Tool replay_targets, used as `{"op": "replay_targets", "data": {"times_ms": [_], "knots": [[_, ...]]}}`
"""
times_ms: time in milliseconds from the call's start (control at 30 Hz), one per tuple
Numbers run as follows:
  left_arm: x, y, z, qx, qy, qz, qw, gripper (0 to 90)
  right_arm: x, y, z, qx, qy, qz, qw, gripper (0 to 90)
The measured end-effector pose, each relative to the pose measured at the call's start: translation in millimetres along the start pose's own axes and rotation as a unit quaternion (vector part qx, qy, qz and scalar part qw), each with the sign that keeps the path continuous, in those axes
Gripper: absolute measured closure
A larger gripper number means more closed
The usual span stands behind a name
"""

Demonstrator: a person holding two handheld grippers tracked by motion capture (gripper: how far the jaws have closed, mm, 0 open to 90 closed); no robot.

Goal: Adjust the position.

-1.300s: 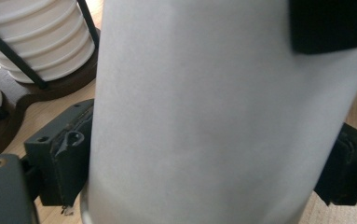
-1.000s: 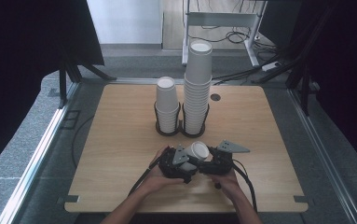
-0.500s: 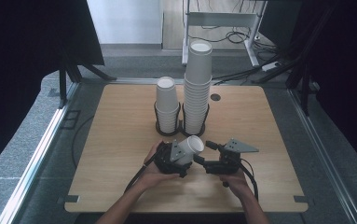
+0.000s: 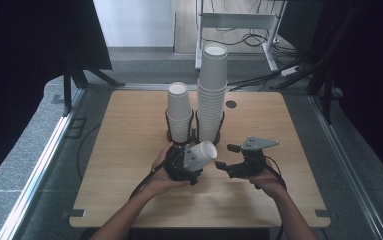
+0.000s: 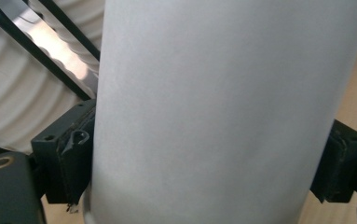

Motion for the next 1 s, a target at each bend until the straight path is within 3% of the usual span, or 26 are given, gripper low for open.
{"op": "replay_targets", "data": {"times_ms": [33, 67, 167, 200, 233, 267, 300, 333, 367, 400, 533, 567, 667, 867, 933, 1000], "knots": [[0.0, 0.0, 0.0, 0.0, 0.0, 0.0, 1.0, 11.0, 0.0, 0.0, 0.0, 0.0, 0.0, 0.0, 1.0, 16.7], [-0.5, 0.3, -1.6, 0.001, 0.004, 0.002, 1.0, 11.0, -0.2, 3.3, -0.1, 0.029, -0.015, -0.006, 0.9994, 15.7], [-2.3, 3.5, -6.0, 0.007, 0.019, 0.0, 0.9998, 11.0, 0.0, 8.8, 0.2, 0.067, -0.044, -0.008, 0.9967, 14.8], [-2.3, 3.5, -6.0, 0.007, 0.019, 0.0, 0.9998, 11.0, 0.0, 8.8, 0.2, 0.067, -0.044, -0.008, 0.9967, 14.8], [-3.0, 5.3, -6.9, 0.013, 0.032, -0.006, 0.9994, 11.0, 1.1, 11.6, 0.4, 0.09, -0.063, -0.016, 0.9938, 14.0], [-3.0, 5.3, -6.9, 0.013, 0.032, -0.006, 0.9994, 11.0, 1.1, 11.6, 0.4, 0.09, -0.063, -0.016, 0.9938, 14.0], [-4.1, 6.8, -7.9, 0.016, 0.045, -0.009, 0.9988, 11.0, 2.2, 13.6, 0.5, 0.113, -0.087, -0.022, 0.9895, 13.6], [-5.0, 7.2, -8.1, 0.02, 0.054, -0.011, 0.9983, 11.0, 2.4, 14.3, 0.3, 0.125, -0.096, -0.022, 0.9872, 13.5], [-5.0, 7.2, -8.1, 0.02, 0.054, -0.011, 0.9983, 11.0, 2.4, 14.3, 0.3, 0.125, -0.096, -0.022, 0.9872, 13.5], [-5.7, 7.7, -8.6, 0.025, 0.066, -0.017, 0.9974, 11.0, 3.9, 16.0, -2.0, 0.147, -0.114, -0.031, 0.9821, 13.5], [-11.4, 9.3, -12.8, 0.032, 0.103, -0.027, 0.9938, 11.0, 7.8, 20.0, -5.5, 0.185, -0.141, -0.041, 0.9717, 13.4], [-11.4, 9.3, -12.8, 0.032, 0.103, -0.027, 0.9938, 11.0, 8.9, 21.8, -5.9, 0.192, -0.148, -0.047, 0.9691, 13.4], [-16.2, 10.0, -15.6, 0.04, 0.141, -0.041, 0.9884, 11.0, 11.4, 26.2, -5.2, 0.213, -0.157, -0.056, 0.9627, 13.1], [-21.8, 12.0, -18.2, 0.038, 0.168, -0.04, 0.9843, 11.0, 11.7, 32.2, -1.1, 0.231, -0.157, -0.072, 0.9575, 13.7], [-23.9, 12.3, -20.9, 0.044, 0.193, -0.046, 0.979, 11.0, 12.1, 37.8, 1.7, 0.241, -0.159, -0.077, 0.9544, 16.9], [-25.4, 13.0, -21.8, 0.041, 0.191, -0.045, 0.9797, 11.0, 12.2, 38.9, 2.1, 0.242, -0.157, -0.078, 0.9541, 17.8]]}}
Point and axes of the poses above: each handheld gripper's, and its own axes: y roughly forward along the jaws, z roughly out of its underside, x roughly to its left, the point moved 7 cm from there along y, roughly forward along the jaws, and after that the axes turned 2 degrees about z, right-handed, at the moved point
